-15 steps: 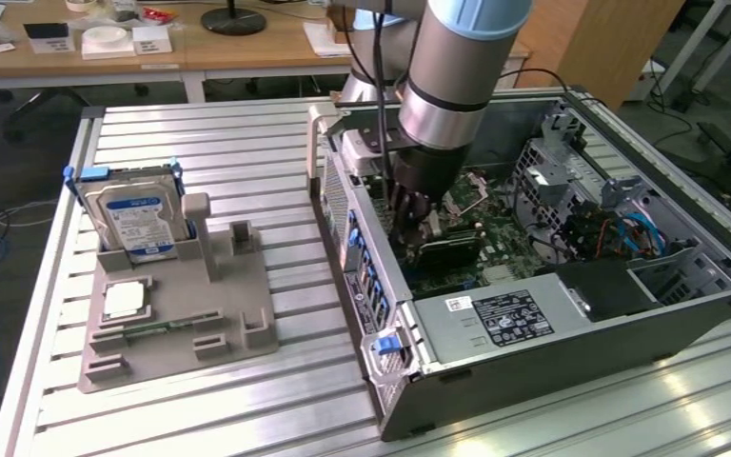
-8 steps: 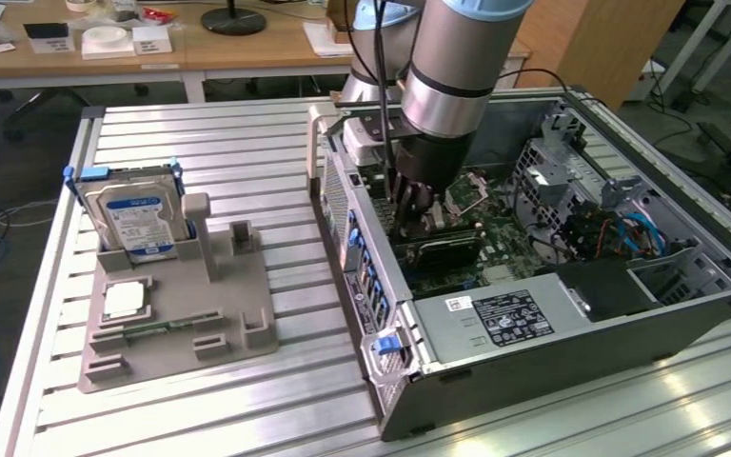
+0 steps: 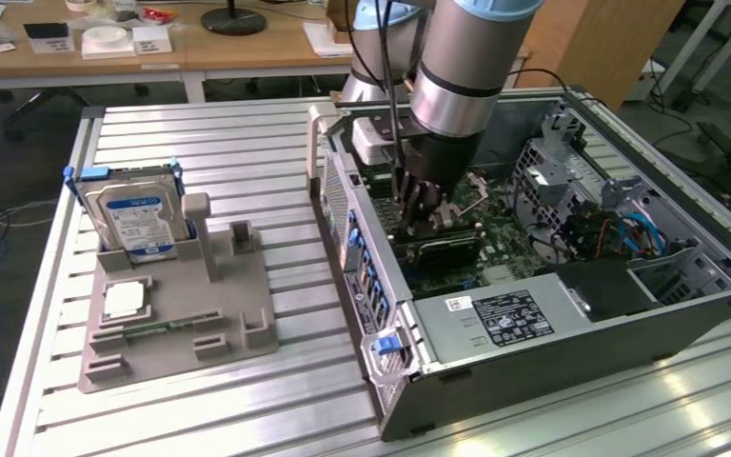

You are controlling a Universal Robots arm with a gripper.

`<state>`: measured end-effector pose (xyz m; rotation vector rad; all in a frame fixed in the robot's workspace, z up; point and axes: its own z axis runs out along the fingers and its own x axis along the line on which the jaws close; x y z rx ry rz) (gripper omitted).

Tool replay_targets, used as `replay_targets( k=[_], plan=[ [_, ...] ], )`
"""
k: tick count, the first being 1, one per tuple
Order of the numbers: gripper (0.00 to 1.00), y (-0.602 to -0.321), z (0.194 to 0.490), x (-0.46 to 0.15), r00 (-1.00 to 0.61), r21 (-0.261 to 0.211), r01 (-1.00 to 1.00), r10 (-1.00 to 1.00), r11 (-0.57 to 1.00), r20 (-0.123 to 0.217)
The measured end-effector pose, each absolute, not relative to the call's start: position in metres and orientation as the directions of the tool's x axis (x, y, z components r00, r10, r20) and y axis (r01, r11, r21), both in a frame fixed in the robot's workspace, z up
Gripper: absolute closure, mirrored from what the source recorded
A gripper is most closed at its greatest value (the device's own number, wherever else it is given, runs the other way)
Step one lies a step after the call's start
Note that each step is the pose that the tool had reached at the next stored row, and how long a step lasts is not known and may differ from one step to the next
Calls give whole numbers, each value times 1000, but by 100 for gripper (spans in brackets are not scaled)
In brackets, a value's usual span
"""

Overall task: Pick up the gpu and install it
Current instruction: 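Press down on the gpu until it lock into place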

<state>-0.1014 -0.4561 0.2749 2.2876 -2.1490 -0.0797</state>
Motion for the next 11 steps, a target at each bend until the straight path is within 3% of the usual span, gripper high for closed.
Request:
replay_targets(
  k=[11],
  plan=[
    [90,-456,272,-51,62,36,-997,-997,-63,-36]
  ],
)
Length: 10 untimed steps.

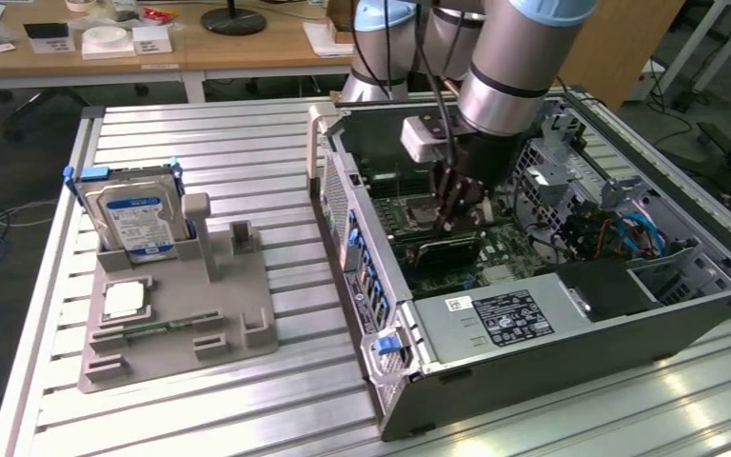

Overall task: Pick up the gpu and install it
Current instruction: 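Press down on the gpu until it lock into place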

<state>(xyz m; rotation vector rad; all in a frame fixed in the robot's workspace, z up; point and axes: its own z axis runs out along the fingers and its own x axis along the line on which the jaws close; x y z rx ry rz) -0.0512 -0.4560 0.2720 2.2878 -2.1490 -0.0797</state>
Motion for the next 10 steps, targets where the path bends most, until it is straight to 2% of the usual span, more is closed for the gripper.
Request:
replay_targets(
  k=[10],
  plan=[
    [90,-456,271,-30,62,36,-997,-997,-63,-36]
  ],
)
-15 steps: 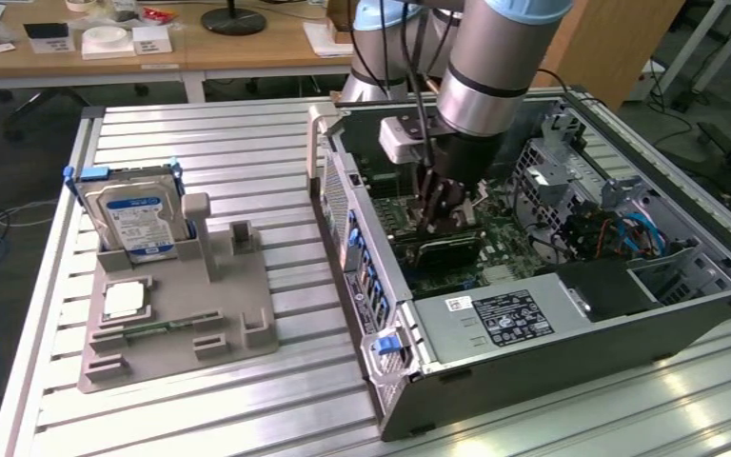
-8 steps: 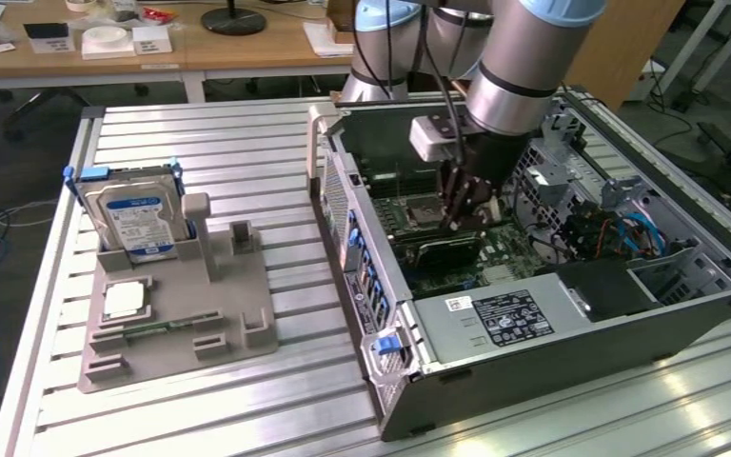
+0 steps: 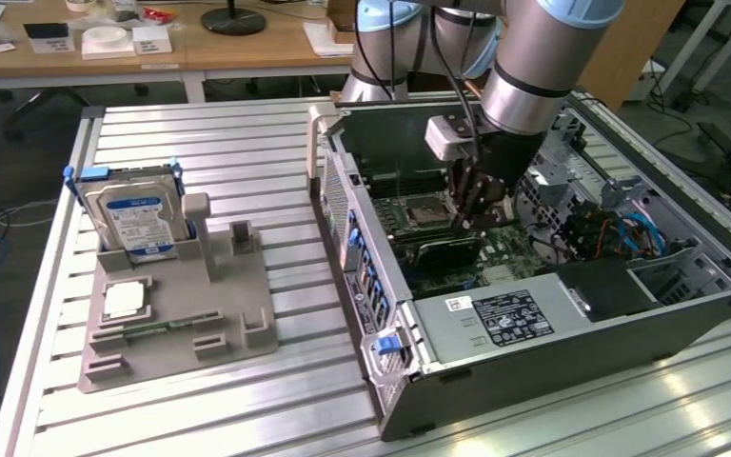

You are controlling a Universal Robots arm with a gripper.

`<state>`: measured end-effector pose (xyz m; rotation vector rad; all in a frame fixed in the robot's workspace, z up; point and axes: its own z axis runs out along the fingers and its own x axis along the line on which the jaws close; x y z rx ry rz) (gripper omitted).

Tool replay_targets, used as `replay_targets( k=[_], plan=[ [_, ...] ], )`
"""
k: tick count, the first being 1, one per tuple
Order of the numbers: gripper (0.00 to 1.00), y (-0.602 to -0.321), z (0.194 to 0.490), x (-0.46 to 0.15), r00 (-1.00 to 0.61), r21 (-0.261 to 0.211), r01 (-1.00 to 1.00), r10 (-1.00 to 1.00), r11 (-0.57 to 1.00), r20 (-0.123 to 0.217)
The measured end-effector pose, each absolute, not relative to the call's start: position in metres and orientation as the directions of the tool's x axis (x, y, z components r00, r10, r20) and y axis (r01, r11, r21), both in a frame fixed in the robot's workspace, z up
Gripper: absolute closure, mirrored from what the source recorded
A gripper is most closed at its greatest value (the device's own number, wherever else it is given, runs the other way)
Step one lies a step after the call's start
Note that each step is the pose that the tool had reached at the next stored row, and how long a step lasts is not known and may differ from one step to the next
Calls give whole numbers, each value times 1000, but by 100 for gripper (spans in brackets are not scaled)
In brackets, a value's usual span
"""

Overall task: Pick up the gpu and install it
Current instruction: 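Press down on the gpu until it lock into place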

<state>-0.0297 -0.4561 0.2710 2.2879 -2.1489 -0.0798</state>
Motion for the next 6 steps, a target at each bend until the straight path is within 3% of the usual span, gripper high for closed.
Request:
replay_targets(
  k=[6],
  plan=[
    [90,-456,271,-30,62,36,-997,-997,-63,-36]
  ],
)
